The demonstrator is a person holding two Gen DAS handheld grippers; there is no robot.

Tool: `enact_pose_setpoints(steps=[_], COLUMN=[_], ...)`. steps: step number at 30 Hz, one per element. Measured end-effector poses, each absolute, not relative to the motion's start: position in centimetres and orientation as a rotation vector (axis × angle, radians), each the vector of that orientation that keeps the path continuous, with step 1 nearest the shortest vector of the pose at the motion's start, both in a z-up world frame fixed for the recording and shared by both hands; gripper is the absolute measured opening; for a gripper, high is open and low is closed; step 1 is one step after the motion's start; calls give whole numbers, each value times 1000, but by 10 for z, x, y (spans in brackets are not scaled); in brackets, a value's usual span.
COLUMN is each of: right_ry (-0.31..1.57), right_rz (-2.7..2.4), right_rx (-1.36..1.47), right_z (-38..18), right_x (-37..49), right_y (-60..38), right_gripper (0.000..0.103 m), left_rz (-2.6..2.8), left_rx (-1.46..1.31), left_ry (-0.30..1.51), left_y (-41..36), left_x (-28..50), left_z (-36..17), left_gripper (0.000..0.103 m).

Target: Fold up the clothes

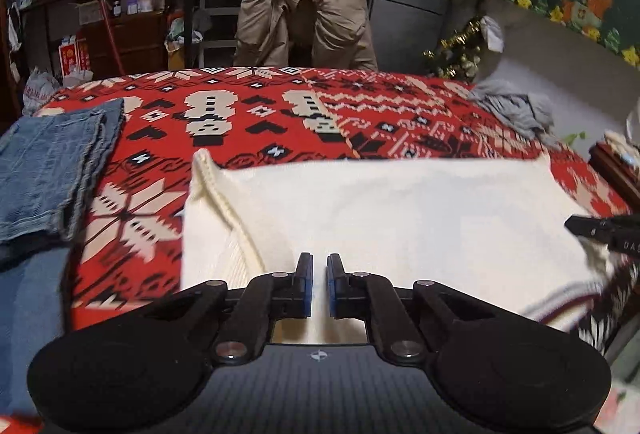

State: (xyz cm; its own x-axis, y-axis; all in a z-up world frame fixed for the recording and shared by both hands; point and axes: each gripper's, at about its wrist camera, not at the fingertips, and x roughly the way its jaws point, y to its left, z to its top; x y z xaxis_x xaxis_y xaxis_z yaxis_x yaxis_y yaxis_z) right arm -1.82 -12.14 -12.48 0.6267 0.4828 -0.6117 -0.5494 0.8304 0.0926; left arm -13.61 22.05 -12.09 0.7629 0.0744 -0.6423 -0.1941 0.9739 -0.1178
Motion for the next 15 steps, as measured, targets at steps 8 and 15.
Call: enact_pose_setpoints(steps=[8, 15], right_ry=[671, 667], right_rz=[615, 699], right_rx=[-164, -155], right_z=[-115, -108], right_x=[-65, -78], right_y=[-148, -125], right_gripper=[7, 8], left_rz=[132, 5], left_rx=[-109, -73], left_ry=[685, 646], left_y=[212, 182], left_x=[-181, -172], left_z=[-118, -112], left_gripper=[9, 9])
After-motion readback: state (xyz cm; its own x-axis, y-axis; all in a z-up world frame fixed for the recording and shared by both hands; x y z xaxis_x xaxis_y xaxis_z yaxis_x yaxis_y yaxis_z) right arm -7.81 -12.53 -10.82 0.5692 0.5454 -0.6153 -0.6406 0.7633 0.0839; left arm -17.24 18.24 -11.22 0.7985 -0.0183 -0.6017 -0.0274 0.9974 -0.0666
